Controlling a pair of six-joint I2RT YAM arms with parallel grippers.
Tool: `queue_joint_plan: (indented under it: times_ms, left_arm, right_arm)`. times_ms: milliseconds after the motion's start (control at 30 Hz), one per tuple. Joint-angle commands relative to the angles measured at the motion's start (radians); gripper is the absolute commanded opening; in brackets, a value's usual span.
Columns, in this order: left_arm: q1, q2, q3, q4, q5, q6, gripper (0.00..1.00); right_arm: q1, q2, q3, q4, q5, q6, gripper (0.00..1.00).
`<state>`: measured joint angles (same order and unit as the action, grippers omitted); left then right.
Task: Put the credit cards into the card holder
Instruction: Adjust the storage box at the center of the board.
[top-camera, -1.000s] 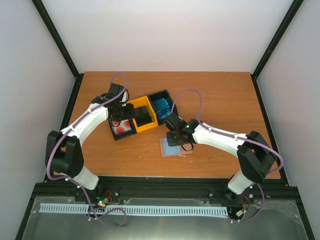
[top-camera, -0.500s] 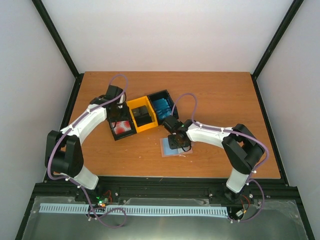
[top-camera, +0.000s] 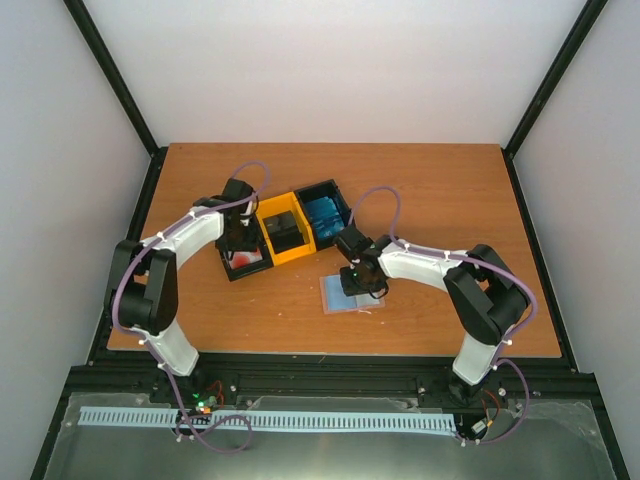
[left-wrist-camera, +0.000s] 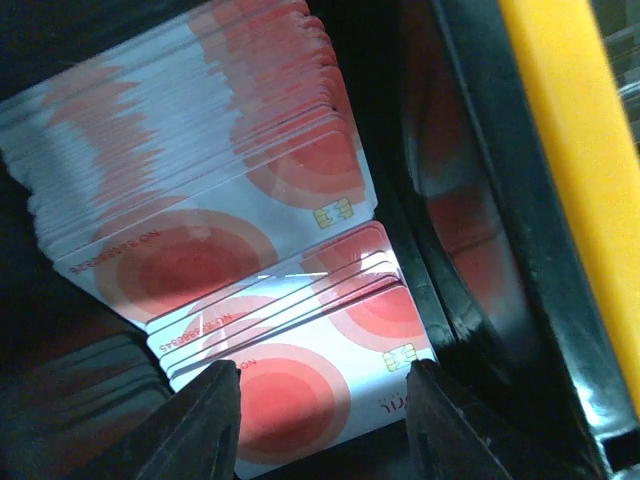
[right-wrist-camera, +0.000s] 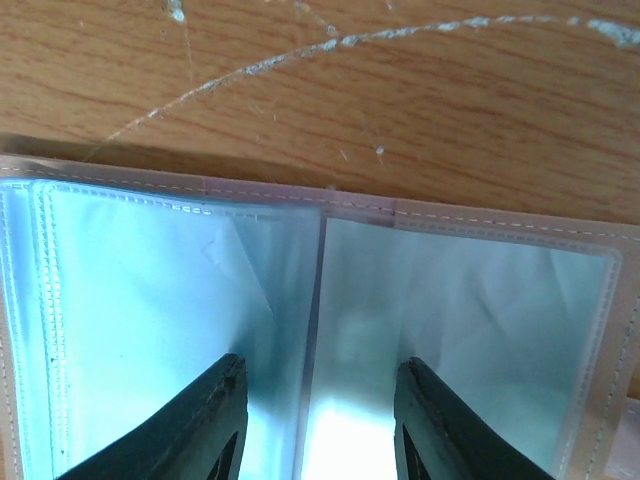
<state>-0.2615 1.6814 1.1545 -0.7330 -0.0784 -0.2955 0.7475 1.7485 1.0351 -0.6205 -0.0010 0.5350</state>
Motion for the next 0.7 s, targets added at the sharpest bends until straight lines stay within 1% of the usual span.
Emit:
queue_joint_plan:
  times_ms: [0,100,167,400,533,667]
  left_arm:
    - [0.008,0.017,0.029,0.020,0.070,0.041,0.46]
    - [0.007,-0.020,-0.012,0.047,0.174,0.057,0.46]
    - [0.008,-0.033,-0.035,0.062,0.210,0.061,0.46]
    - [-0.004,-0.019,-0.027,0.083,0.273,0.077,0.44]
    - [-0.041,-0.039,-0.036,0.114,0.331,0.101,0.44]
    - [-0.092,-0.012,-0.027,0.130,0.331,0.108,0.44]
  right_arm:
    - [-0.015,0.059,-0.019,0.029,-0.046,-0.018,0.40]
    - [-0.024,0.063,-0.014,0.029,-0.046,-0.023,0.40]
    - [-0.028,0.066,-0.008,0.030,-0.047,-0.024,0.41]
    - [-0.041,0.085,0.006,0.030,-0.055,-0.026,0.40]
    - [-0.053,0.083,-0.003,0.038,-0.058,-0.019,0.40]
    - [-0.068,0.076,-0.021,0.056,-0.071,-0.009,0.40]
